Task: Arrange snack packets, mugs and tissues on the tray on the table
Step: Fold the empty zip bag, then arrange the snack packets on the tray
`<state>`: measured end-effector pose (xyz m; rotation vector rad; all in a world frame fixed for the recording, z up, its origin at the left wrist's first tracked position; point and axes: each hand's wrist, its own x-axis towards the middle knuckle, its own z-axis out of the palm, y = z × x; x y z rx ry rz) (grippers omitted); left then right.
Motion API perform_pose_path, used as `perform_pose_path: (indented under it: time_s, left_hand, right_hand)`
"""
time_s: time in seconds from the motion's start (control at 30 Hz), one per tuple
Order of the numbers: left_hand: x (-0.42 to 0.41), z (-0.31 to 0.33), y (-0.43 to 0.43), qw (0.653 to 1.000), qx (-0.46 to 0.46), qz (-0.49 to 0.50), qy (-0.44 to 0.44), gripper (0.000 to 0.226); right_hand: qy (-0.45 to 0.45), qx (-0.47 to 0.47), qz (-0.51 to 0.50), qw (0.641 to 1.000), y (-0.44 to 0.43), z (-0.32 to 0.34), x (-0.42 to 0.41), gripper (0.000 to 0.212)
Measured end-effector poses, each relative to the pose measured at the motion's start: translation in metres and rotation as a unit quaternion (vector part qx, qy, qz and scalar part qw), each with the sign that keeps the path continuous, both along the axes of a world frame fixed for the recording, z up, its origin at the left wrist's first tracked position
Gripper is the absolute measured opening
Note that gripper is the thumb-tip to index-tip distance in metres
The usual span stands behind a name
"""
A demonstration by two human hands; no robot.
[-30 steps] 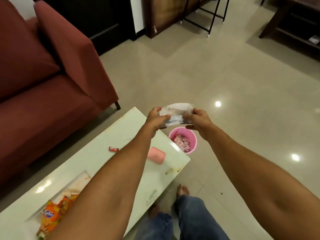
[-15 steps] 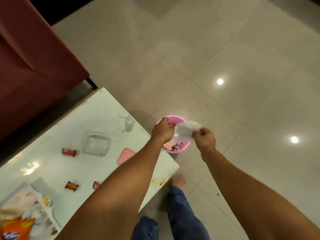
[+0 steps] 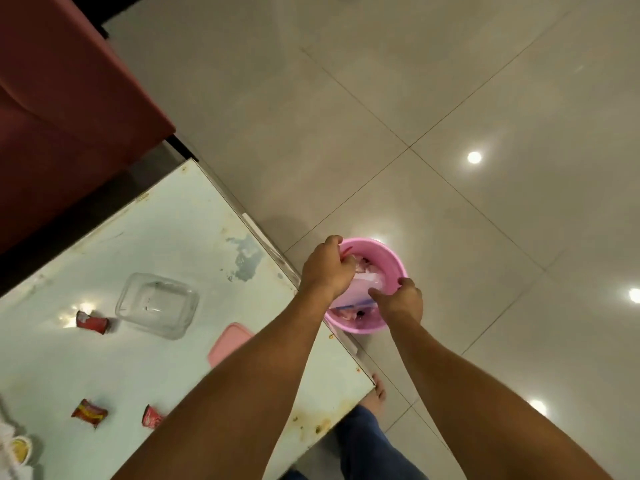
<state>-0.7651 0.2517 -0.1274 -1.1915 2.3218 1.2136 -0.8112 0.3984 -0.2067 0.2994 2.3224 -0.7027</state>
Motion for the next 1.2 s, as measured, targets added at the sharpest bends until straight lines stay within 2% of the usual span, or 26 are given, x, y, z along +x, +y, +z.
perform_pose_path:
  time_s: [0.07,0.17,0.33,0.53,0.77,0.97,1.2]
  left_hand:
    - [0.003,0.000,-0.003,1.000,-0.013,0.006,0.007,0.046]
    - [0.009,0.014,-0.005,0.999,-0.029,0.018,0.018,0.046]
    - [0.025,0.088,-0.012,0.997,-0.055,0.018,0.047,0.045]
    - [0.081,0.242,-0.059,0.992,-0.112,0.010,0.058,0.045]
    - [0.204,0.407,-0.111,0.976,-0.189,0.065,0.083,0.040]
    - [0.336,0.503,-0.130,0.954,-0.267,0.123,0.061,0.034]
    - [0.466,0.577,-0.118,0.917,-0.324,0.231,0.015,0.035]
  right_hand:
    - [0.022,0.017,0.012,1.000,0.000,0.004,-0.001,0.064]
    - [0.050,0.005,0.040,0.998,-0.003,0.025,-0.001,0.044]
    - [0.134,-0.113,0.122,0.977,-0.032,0.111,0.012,0.019]
    - [0.187,-0.210,0.256,0.925,-0.110,0.288,0.054,0.021]
    - [0.239,-0.229,0.383,0.862,-0.175,0.464,0.155,0.022]
    - [0.251,-0.279,0.455,0.808,-0.216,0.561,0.258,0.023]
    - [0.237,-0.343,0.571,0.708,-0.235,0.638,0.363,0.021]
